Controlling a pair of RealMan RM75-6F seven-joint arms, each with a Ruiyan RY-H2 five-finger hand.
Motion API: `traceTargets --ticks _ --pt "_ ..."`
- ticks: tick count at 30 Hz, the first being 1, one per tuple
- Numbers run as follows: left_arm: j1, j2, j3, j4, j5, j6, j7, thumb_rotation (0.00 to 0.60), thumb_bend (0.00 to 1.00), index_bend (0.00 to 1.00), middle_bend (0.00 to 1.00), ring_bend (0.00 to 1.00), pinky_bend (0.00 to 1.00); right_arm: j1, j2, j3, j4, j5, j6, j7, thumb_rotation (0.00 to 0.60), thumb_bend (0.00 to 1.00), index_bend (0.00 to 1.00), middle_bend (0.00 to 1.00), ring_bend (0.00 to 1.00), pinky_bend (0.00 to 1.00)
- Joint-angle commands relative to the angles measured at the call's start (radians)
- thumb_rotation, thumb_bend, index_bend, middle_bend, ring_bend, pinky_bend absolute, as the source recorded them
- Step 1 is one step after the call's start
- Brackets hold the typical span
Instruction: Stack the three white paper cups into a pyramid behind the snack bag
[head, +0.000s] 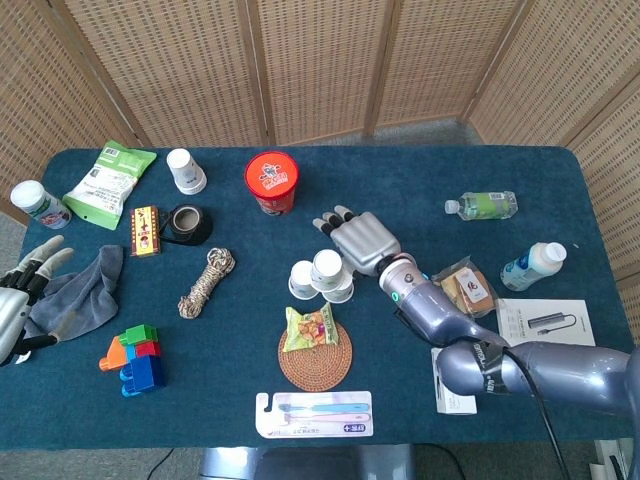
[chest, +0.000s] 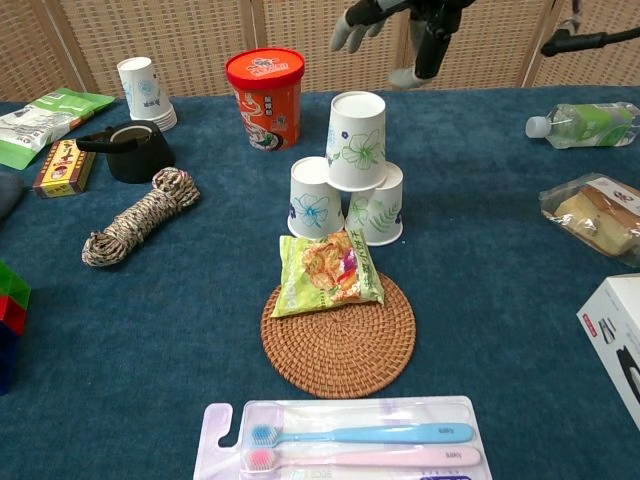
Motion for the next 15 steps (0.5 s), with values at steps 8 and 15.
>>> traceTargets --ticks 8,15 --pt "0.015 0.021 -0.007 -0.009 -0.026 0.010 -0.014 0.600 0.45 0.00 0.00 0.00 0.20 -0.184 0.095 0.020 0.026 -0.175 0.089 0.157 0.600 0.63 0.03 0.10 0.05 0.37" --pt "0.032 0.035 -0.013 -0.012 -0.048 0.025 -0.035 0.600 0.45 0.00 0.00 0.00 0.18 -0.337 0.134 0.021 0.051 -0.282 0.189 0.268 0.600 0.65 0.03 0.10 0.05 0.38"
